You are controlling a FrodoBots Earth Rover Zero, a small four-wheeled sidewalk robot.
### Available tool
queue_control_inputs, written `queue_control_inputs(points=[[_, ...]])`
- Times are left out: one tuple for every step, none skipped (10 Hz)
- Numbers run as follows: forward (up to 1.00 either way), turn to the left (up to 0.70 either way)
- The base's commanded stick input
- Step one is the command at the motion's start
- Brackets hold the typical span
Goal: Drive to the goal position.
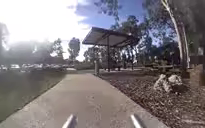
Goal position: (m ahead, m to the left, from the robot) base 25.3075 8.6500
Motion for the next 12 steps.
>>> queue_control_inputs(points=[[1.00,0.40],[1.00,0.40],[1.00,0.40],[1.00,0.13],[1.00,0.29],[1.00,0.40],[1.00,0.40],[1.00,0.40],[1.00,0.40],[1.00,0.40],[1.00,0.39],[1.00,0.26]])
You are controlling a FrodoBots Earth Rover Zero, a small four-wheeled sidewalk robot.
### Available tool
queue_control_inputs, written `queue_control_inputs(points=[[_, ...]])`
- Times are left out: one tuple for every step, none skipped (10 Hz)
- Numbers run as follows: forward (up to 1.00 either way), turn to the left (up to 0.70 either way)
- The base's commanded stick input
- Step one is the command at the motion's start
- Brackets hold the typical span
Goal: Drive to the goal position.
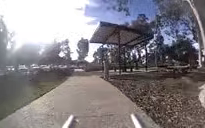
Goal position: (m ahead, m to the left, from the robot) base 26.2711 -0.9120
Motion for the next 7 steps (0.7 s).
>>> queue_control_inputs(points=[[1.00,0.14],[1.00,0.00],[1.00,0.00],[1.00,0.00],[1.00,0.00],[1.00,0.00],[1.00,0.00]])
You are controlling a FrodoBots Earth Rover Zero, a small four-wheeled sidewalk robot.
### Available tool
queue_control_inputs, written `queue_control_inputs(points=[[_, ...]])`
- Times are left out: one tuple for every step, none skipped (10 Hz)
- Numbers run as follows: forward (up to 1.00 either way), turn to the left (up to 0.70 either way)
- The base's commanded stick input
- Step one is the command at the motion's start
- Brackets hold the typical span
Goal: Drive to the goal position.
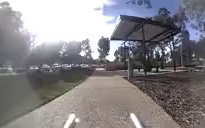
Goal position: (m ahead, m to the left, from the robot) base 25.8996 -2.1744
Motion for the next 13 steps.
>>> queue_control_inputs(points=[[1.00,0.00],[1.00,0.00],[1.00,0.00],[1.00,0.00],[1.00,0.00],[1.00,0.00],[1.00,-0.05],[1.00,-0.15],[1.00,-0.33],[1.00,-0.36],[1.00,-0.39],[1.00,-0.31],[1.00,-0.14]])
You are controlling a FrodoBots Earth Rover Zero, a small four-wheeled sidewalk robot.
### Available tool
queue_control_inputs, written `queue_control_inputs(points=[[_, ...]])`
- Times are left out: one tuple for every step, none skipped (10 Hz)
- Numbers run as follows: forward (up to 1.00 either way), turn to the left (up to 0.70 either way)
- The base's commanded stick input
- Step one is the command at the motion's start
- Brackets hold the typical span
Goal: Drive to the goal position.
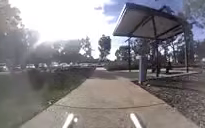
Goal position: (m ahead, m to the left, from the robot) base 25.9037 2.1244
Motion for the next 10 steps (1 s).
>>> queue_control_inputs(points=[[1.00,0.00],[1.00,0.00],[1.00,0.00],[1.00,0.00],[1.00,0.00],[1.00,0.00],[1.00,0.00],[1.00,0.00],[1.00,0.00],[1.00,0.00]])
